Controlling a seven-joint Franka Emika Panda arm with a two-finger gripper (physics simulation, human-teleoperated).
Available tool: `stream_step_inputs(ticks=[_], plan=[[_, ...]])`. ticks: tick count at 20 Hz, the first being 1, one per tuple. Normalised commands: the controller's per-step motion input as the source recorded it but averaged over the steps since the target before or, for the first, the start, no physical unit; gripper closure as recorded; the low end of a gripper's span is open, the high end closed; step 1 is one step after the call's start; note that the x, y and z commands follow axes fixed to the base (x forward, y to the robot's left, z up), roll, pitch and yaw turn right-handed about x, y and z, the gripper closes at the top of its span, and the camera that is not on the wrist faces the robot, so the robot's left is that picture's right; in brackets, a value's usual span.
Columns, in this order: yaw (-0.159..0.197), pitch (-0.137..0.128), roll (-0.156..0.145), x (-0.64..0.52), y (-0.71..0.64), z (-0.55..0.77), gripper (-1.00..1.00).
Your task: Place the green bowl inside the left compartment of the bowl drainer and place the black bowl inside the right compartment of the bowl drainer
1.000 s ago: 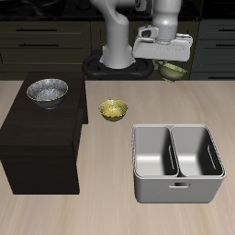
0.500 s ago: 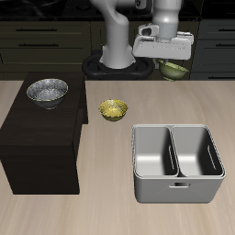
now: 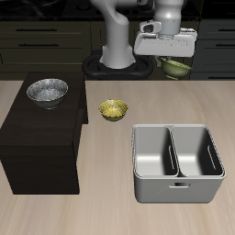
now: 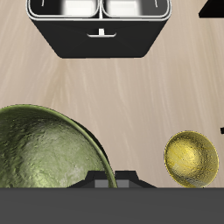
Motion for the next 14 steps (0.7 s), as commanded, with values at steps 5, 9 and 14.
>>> stream_step_inputs(ticks=[5,9,14], plan=[[0.01,0.029,-0.003,0.31,0.0,0.25,1.0],[0.015,0.011,0.015,0.28,0.01,0.16,1.0],[-0.006,0.068,0.009,0.42,-0.02,0.13,1.0]])
